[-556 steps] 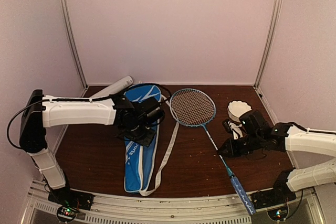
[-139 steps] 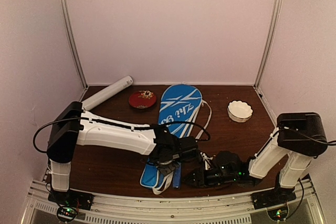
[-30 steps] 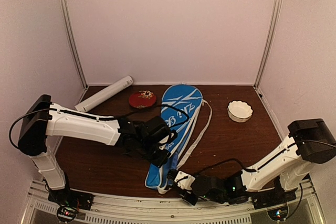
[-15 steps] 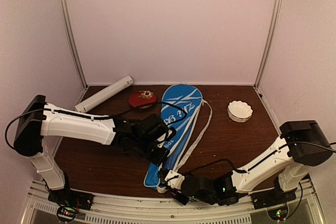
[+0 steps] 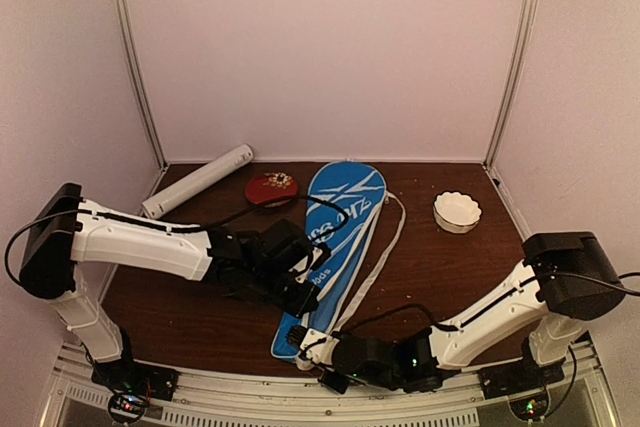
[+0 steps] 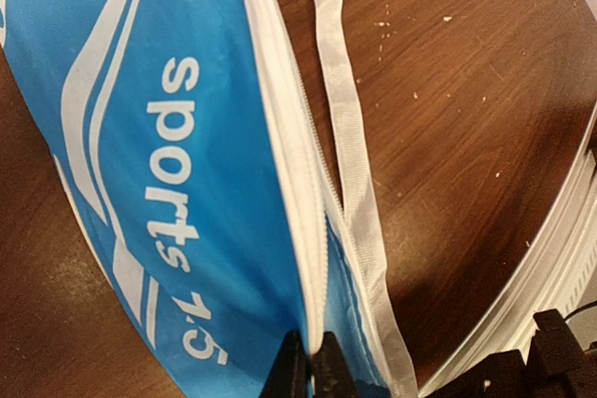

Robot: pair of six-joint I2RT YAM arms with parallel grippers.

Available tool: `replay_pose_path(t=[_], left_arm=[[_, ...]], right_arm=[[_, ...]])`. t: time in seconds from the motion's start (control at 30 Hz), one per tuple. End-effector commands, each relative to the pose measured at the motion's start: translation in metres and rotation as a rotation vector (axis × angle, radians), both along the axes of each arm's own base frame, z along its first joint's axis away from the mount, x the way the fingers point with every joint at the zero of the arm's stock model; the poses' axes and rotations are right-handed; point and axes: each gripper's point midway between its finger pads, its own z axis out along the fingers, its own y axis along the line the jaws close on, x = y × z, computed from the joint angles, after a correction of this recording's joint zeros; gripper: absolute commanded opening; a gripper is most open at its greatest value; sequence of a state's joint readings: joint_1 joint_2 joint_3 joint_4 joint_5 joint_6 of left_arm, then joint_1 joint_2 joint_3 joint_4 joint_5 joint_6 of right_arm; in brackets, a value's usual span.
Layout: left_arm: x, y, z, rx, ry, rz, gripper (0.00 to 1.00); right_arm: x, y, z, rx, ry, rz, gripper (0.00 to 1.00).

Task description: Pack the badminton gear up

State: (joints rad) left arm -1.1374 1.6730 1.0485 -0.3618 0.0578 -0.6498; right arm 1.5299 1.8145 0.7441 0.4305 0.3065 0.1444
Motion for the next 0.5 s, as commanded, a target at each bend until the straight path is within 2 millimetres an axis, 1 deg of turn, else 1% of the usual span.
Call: replay_pose_path(t=[0.0,0.17,0.3,0.33,0.47], left_arm=[[-0.027,-0.017,0.02,-0.125,0.082,-0.073,0.0],[-0.03,-0.016,0.018,-0.139,0.098,-0.066,0.0],[-0.031,-0.014,0.012,-0.13,0.101,-0.066,0.0],[-0.03,-0.013,0.009,-0.123,0.099,-0.066,0.0],[-0.03,-0.008,0.003,-0.098,0.095,-0.061,0.0]], right_arm=[[0.029,0.011,0.014,0.022,-0.056,-0.072,0.0],[0.038,0.016,0.011,0.012,-0.062,-0.089,0.0],[0.038,0.015,0.003,-0.009,-0.063,-0.082,0.0],[0.038,0.015,0.001,-0.014,-0.061,-0.081,0.02],[0.038,0.016,0.001,-0.011,-0.053,-0.079,0.03]])
